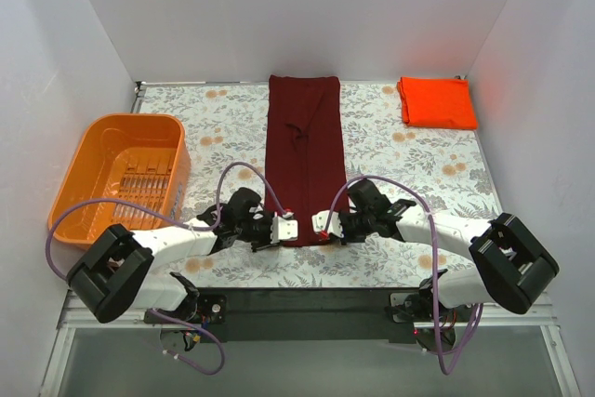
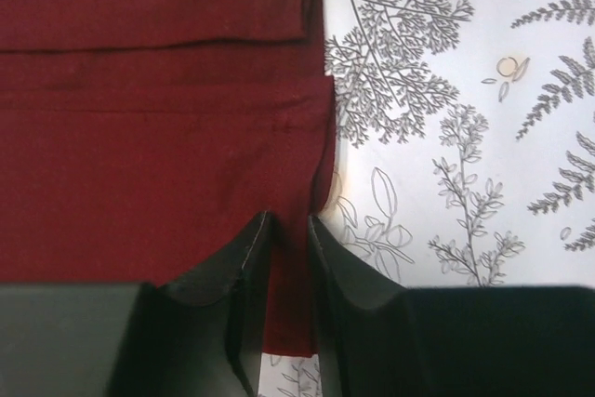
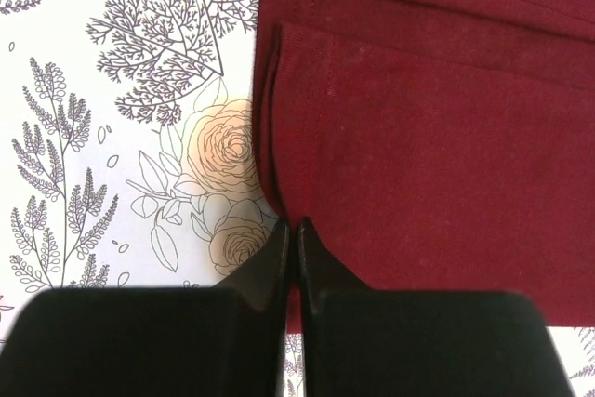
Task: Fold and stack the t-shirts
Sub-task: Fold the tshirt
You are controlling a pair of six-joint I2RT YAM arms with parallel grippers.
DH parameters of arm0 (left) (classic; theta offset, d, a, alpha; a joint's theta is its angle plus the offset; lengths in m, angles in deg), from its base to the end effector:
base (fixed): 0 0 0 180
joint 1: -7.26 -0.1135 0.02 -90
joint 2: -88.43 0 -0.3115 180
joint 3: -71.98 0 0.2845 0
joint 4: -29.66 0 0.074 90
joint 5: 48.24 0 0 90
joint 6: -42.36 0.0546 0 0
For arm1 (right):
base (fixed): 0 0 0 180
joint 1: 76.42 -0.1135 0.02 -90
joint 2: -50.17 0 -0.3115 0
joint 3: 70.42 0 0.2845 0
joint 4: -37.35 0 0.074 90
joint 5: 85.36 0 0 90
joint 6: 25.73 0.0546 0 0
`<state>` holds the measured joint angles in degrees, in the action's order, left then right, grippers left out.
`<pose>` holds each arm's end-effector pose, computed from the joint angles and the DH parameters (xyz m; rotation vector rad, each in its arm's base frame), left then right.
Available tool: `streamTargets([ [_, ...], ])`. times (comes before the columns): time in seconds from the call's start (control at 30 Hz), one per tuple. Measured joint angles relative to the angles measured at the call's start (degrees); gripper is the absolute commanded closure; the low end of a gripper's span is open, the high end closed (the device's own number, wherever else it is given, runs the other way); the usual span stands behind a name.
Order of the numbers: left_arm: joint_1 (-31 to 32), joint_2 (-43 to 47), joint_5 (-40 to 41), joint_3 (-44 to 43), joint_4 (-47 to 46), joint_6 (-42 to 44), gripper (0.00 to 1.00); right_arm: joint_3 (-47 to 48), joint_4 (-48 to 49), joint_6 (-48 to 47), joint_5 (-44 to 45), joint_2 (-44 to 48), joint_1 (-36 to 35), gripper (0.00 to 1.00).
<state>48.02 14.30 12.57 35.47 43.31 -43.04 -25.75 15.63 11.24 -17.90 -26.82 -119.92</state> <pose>0.1616 -0.1744 0.1445 1.1798 2.2275 -0.8951 0.1766 0.1965 0.1642 -1.9379 1.5159 0.4214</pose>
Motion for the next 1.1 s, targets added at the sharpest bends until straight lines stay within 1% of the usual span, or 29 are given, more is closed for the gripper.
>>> streamTargets([
  [0.07, 0.00, -1.44, 0.00, -1.03, 0.00, 0.31, 0.83, 0.04, 0.00, -0.04, -0.07, -0.04, 0.00, 0.99],
  [0.1, 0.02, -2.10, 0.00, -1.64, 0.17, 0.48, 0.88, 0.13, -0.09, -0.07, -0.07, -0.13, 0.00, 0.99],
  [0.23, 0.04, -3.50, 0.22, -3.69, 2.21, 1.25, 1.00, 0.81, -1.14, 0.00, 0.20, -0.39, -0.02, 0.99],
  [0.33, 0.33, -2.84, 0.07, -4.37, 5.01, 1.97, 1.00, 1.11, -2.71, 0.72, 0.48, 0.13, -0.50, 0.99],
  [0.43, 2.03, 0.52, 0.20, -4.33, 9.94, 1.64, 1.00, 1.09, -5.70, 2.62, 0.31, 2.82, -2.12, 0.99],
  [0.6, 9.33, 12.15, -0.50, -4.28, 17.49, -2.34, 1.00, 1.09, -12.90, 7.15, -2.03, 14.67, -8.07, 0.99],
  [0.7, 10.93, 15.98, -0.79, -5.22, 21.18, -5.57, 1.00, 1.31, -15.76, 9.20, -2.49, 19.04, -9.03, 0.99],
  [0.77, 9.55, 15.98, -0.81, -6.54, 22.86, -6.21, 1.00, 2.08, -17.31, 9.40, -2.43, 19.52, -8.57, 0.99],
  [0.87, 3.54, 14.43, -1.66, -9.60, 25.03, -4.52, 1.00, 3.30, -18.29, 8.50, -2.05, 18.64, -6.58, 0.99],
  [0.97, -2.95, 9.51, -2.93, -14.69, 25.29, -1.16, 1.00, 5.86, -18.91, 5.42, -2.25, 15.67, -3.37, 0.99],
  [1.1, -8.76, 1.57, -4.46, -21.16, 23.63, 3.17, 1.00, 12.31, -18.93, 0.26, -2.86, 8.44, 2.58, 0.99],
])
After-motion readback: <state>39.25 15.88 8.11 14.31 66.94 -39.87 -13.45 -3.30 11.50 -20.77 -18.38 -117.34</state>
